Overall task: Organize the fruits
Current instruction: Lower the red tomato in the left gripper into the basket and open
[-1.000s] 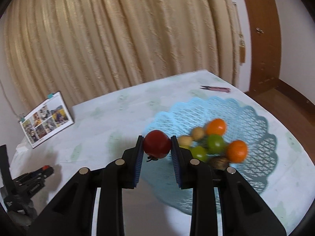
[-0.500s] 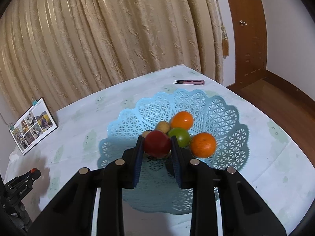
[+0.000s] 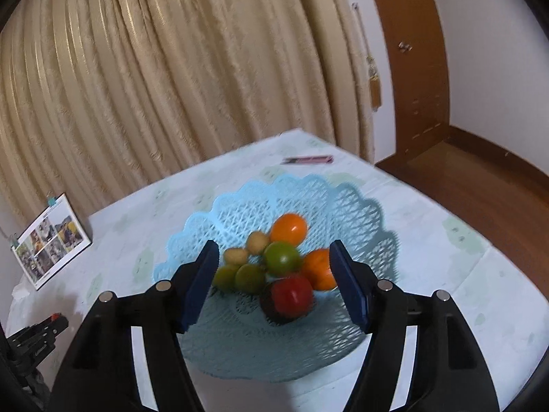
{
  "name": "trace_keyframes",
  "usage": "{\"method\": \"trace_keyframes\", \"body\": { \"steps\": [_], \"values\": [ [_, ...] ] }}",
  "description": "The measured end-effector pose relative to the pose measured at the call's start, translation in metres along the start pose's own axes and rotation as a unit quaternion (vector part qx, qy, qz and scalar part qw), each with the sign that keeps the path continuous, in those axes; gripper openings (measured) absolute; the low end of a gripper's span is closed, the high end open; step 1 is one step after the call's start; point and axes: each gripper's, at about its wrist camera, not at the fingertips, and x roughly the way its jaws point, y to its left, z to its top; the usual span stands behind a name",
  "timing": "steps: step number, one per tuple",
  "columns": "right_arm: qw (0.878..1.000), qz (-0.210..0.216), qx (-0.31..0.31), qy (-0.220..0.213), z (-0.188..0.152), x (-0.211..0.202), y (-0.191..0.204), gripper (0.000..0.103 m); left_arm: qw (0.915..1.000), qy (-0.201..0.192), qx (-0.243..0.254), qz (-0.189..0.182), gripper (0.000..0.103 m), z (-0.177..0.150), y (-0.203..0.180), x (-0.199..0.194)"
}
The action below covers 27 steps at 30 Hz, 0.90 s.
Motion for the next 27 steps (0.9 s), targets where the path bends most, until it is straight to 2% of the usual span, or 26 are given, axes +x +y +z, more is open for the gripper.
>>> {"method": "trace_keyframes", "body": {
  "steps": [5,8,12,15,18,19,23,27],
  "values": [
    [1.000,-0.010,0.003,-0.010,0.002,-0.001,-0.006,0.069,1.0000,-0.001,0.007,0.000,0.027,0.002,-0.009,-0.001],
    [1.000,-0.017,0.007,-0.017,0.003,-0.001,-0.012,0.077,0.9999,-0.003,0.014,0.000,0.027,0.004,-0.015,-0.001],
    [0.998,-0.045,0.013,-0.037,0.007,-0.005,-0.027,0.080,0.9997,-0.005,0.023,-0.001,0.027,0.009,-0.025,-0.002],
    [0.997,-0.058,0.032,-0.049,0.009,-0.007,-0.042,0.090,0.9996,-0.007,0.028,-0.008,0.027,0.015,-0.033,-0.004],
    [0.995,-0.069,0.053,-0.056,0.011,-0.008,-0.056,0.091,0.9994,-0.012,0.028,-0.016,0.027,0.025,-0.041,-0.007],
    [0.994,-0.072,0.067,-0.056,0.010,-0.008,-0.061,0.095,0.9993,-0.016,0.030,-0.018,0.027,0.029,-0.045,-0.008],
    [0.992,-0.072,0.092,-0.054,0.008,-0.008,-0.071,0.095,0.9982,-0.031,0.042,-0.029,0.027,0.046,-0.065,-0.014],
    [0.990,-0.068,0.106,-0.060,0.006,-0.012,-0.075,0.095,0.9967,-0.030,0.049,-0.058,0.027,0.057,-0.089,-0.014]
  ]
}}
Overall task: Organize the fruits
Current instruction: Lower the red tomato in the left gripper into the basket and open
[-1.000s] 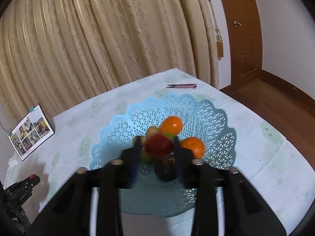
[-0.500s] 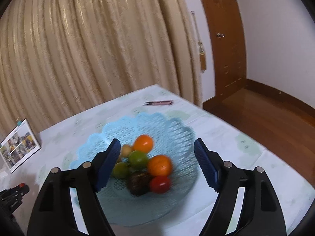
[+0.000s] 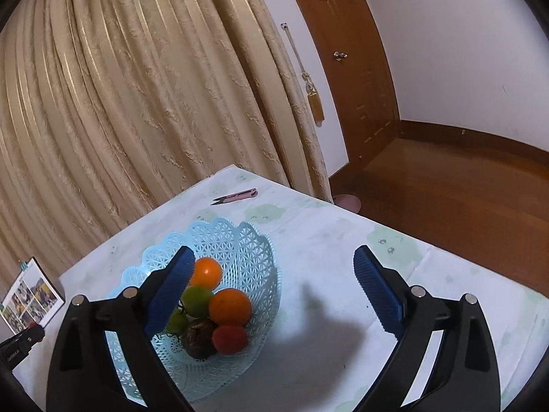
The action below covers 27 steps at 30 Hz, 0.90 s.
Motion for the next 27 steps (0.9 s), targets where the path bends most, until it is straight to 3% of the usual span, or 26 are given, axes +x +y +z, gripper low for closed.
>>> {"method": "trace_keyframes", "body": {
  "steps": [11,16,27],
  "values": [
    [1.000,0.008,0.012,0.006,-0.002,-0.002,-0.003,0.096,0.9944,0.020,0.055,-0.088,0.027,0.006,-0.089,0.012],
    [1.000,0.010,0.013,0.005,-0.001,-0.002,-0.003,0.096,0.9907,0.023,0.075,-0.111,0.028,0.003,-0.118,0.018],
    [1.000,0.010,0.019,0.007,-0.001,-0.001,-0.004,0.096,0.9874,0.025,0.088,-0.129,0.029,0.002,-0.131,0.020]
  ]
}}
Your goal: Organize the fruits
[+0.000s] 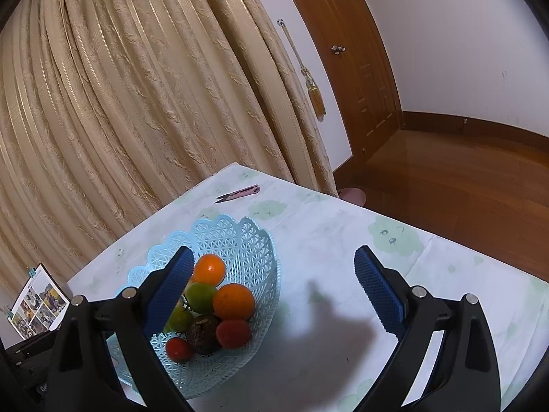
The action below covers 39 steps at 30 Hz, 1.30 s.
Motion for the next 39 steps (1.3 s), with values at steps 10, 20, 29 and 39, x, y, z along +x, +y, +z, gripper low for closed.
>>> {"method": "trace_keyframes", "body": {
  "steps": [10,20,29,39],
  "values": [
    [1.000,0.001,-0.008,0.000,-0.002,-0.001,0.003,0.096,0.9988,-0.019,0.006,0.045,0.084,-0.004,0.008,-0.006],
    [1.000,-0.007,-0.012,-0.027,-0.002,-0.011,0.003,0.098,0.9923,-0.057,0.026,0.107,0.098,-0.010,0.008,-0.025],
    [0.998,-0.021,-0.010,-0.056,-0.005,-0.029,-0.001,0.101,0.9865,-0.078,0.040,0.138,0.098,-0.017,0.008,-0.046],
    [0.994,-0.030,-0.103,0.010,-0.023,-0.040,0.022,0.101,0.9808,-0.091,0.060,0.162,0.098,-0.026,0.010,-0.056]
  ]
}}
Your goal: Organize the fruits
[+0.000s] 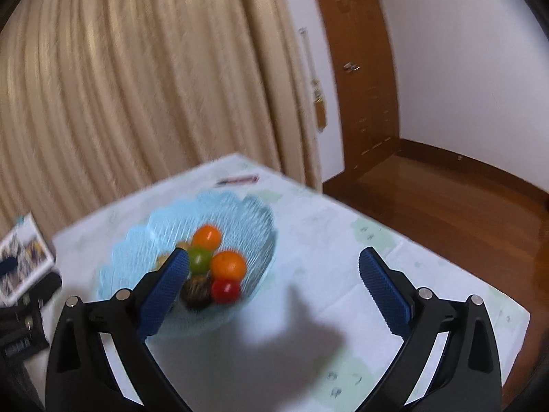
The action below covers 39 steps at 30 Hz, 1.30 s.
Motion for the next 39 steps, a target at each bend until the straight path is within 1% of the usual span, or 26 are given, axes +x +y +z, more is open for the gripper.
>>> {"method": "trace_keyframes", "body": {
  "steps": [3,6,8,11,13,14,18,25,39],
  "values": [
    [0.999,0.006,-0.031,0.021,-0.005,0.002,0.013,0.101,1.0000,-0.002,0.000,0.006,0.098,-0.001,0.003,0.000],
    [0.998,0.013,-0.056,0.025,-0.007,0.001,0.025,0.101,0.9999,-0.003,0.002,0.011,0.098,-0.001,0.004,-0.001],
    [0.997,0.008,-0.078,0.024,-0.009,0.000,0.034,0.101,0.9997,-0.007,0.008,0.024,0.098,-0.001,0.003,-0.001],
    [0.994,-0.003,-0.108,0.022,-0.011,0.000,0.047,0.101,0.9972,-0.016,0.034,0.064,0.098,-0.003,-0.002,0.000],
    [0.993,-0.003,-0.119,0.020,-0.012,-0.001,0.052,0.101,0.9961,-0.017,0.042,0.076,0.098,-0.004,-0.003,0.002],
    [0.992,0.000,-0.123,0.019,-0.012,-0.001,0.055,0.101,0.9961,-0.014,0.045,0.075,0.098,-0.004,-0.003,0.003],
    [0.992,0.001,-0.125,0.016,-0.013,0.000,0.056,0.101,0.9961,-0.010,0.052,0.071,0.098,-0.005,-0.008,0.006],
    [0.993,-0.008,-0.117,0.020,-0.014,0.006,0.052,0.101,0.9952,-0.003,0.060,0.077,0.098,-0.005,-0.013,0.012],
    [0.993,-0.019,-0.118,0.021,-0.016,0.011,0.051,0.101,0.9897,-0.009,0.098,0.104,0.098,-0.007,-0.026,0.017]
  ]
}}
